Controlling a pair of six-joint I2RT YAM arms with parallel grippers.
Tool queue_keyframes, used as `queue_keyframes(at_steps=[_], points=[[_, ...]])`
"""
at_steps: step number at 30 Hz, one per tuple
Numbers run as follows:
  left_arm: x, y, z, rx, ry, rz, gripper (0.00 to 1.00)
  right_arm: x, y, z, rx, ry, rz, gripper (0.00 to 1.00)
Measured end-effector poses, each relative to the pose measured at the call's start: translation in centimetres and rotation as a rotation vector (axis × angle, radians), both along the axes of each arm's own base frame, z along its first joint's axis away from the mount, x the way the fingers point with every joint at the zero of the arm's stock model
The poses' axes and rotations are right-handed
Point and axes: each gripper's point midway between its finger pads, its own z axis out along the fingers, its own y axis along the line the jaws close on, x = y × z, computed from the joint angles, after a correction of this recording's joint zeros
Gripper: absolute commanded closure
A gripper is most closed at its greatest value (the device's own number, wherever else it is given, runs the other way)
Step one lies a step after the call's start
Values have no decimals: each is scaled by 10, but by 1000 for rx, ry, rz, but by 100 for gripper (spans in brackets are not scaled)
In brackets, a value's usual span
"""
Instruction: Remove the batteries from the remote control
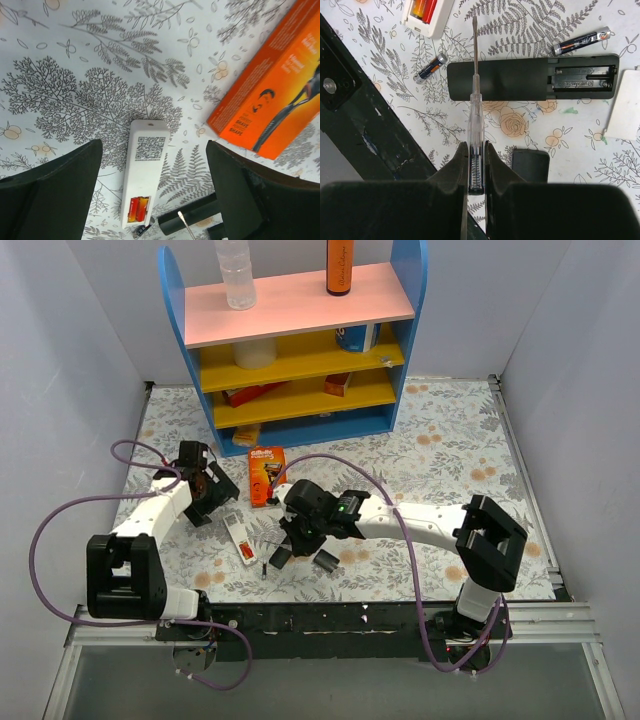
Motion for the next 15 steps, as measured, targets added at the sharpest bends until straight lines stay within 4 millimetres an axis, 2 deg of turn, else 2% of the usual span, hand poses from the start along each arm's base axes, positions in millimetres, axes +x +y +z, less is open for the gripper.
queue_keyframes(at_steps=[6, 15], points=[[-16, -9, -19, -46, 48, -38, 20, -5, 5, -3, -35, 1, 25, 99], [-23, -38, -26, -190, 44, -144, 27, -2, 5, -3, -41, -18, 27, 99]])
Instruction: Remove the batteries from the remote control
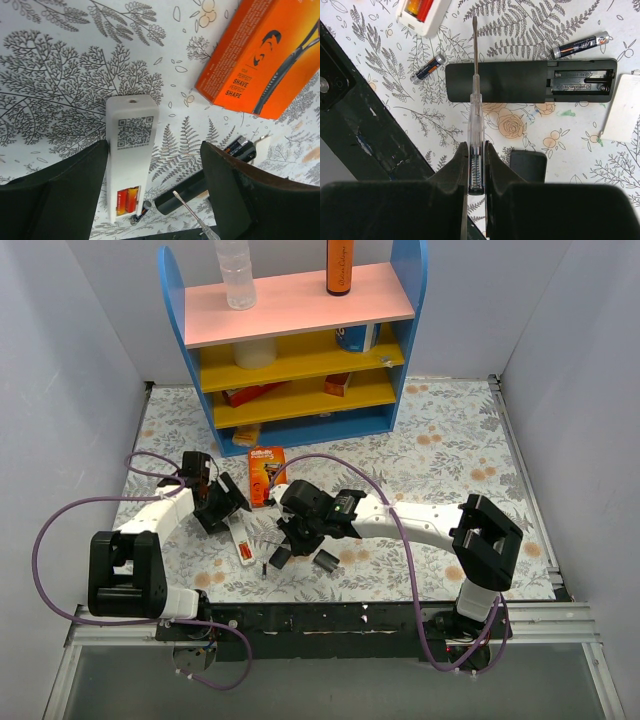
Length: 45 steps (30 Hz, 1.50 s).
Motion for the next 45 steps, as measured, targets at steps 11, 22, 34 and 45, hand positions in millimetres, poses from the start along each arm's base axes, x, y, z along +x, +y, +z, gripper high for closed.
queue_keyframes(at_steps=[11, 22, 34, 45], points=[[-1, -22, 2, -124, -21, -52, 29, 1, -1, 0, -4, -8, 1, 99], [11, -2, 18, -14, -14, 22, 48, 1, -4, 2, -11, -20, 13, 99], [-16, 37, -20, 185, 206, 167, 83, 1, -4, 21, 31, -44, 13, 99], [-38, 16, -27, 64, 235, 137, 79, 1, 3, 8, 23, -28, 30, 99]])
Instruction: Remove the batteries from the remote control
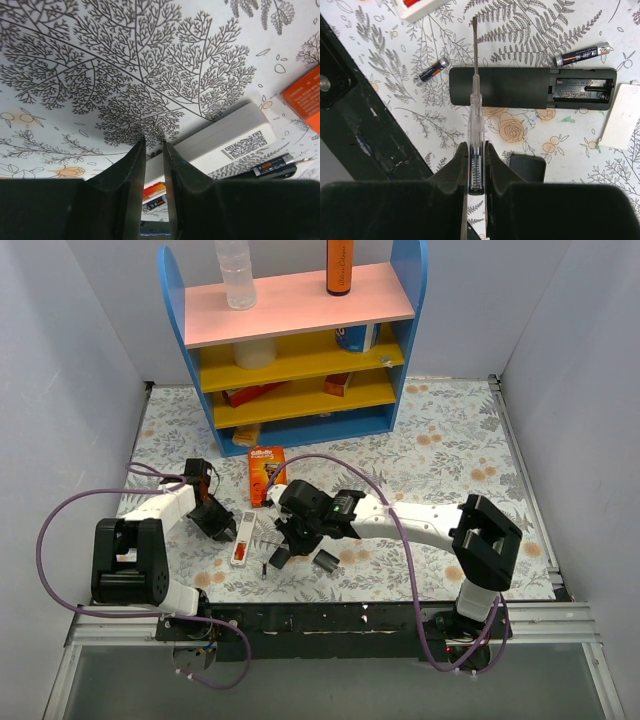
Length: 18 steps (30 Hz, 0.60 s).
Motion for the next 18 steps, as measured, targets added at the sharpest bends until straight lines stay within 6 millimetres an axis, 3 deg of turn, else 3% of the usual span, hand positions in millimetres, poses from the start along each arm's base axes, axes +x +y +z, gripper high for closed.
queue_keyframes(at_steps=[8, 18], points=[[1, -19, 1, -109, -25, -24, 79, 5, 6, -25, -62, 12, -9, 99], [-4, -37, 1, -201, -35, -50, 80, 15, 20, -25, -73, 3, -18, 99]])
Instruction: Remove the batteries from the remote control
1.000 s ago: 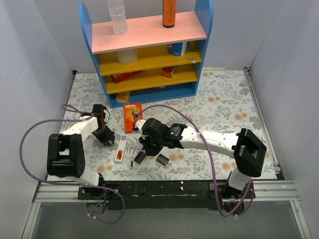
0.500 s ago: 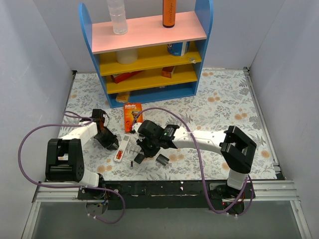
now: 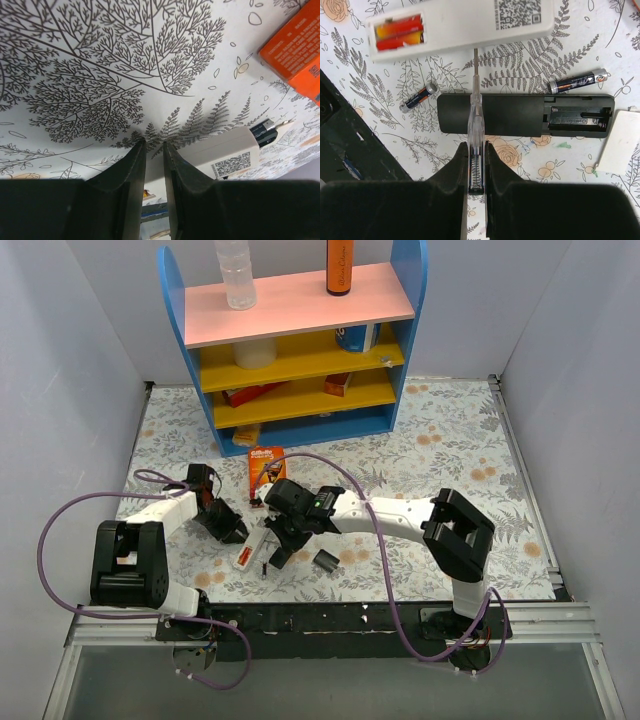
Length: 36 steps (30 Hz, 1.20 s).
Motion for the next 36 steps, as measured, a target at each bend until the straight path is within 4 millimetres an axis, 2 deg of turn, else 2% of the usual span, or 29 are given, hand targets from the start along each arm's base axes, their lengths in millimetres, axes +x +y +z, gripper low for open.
queue_keyframes(at_steps=[7, 17, 21, 25, 28, 32, 36], points=[[-1, -4, 1, -16, 3, 1, 81, 9, -2, 2, -12, 1, -20, 99], [6, -1, 0, 11, -5, 12, 79, 42, -18, 0, -46, -13, -85, 99], [14, 6, 2, 60, -24, 29, 74, 52, -29, 1, -71, -30, -113, 99], [20, 10, 8, 79, -53, 31, 68, 53, -44, 7, -113, -45, -111, 99], [21, 8, 12, 69, -73, 17, 66, 48, -48, 23, -96, -56, -71, 99], [18, -1, 16, 15, -79, -22, 68, 37, -46, 57, -18, -83, 10, 99], [14, -6, 16, -14, -74, -52, 69, 27, -41, 77, 0, -116, 96, 99]])
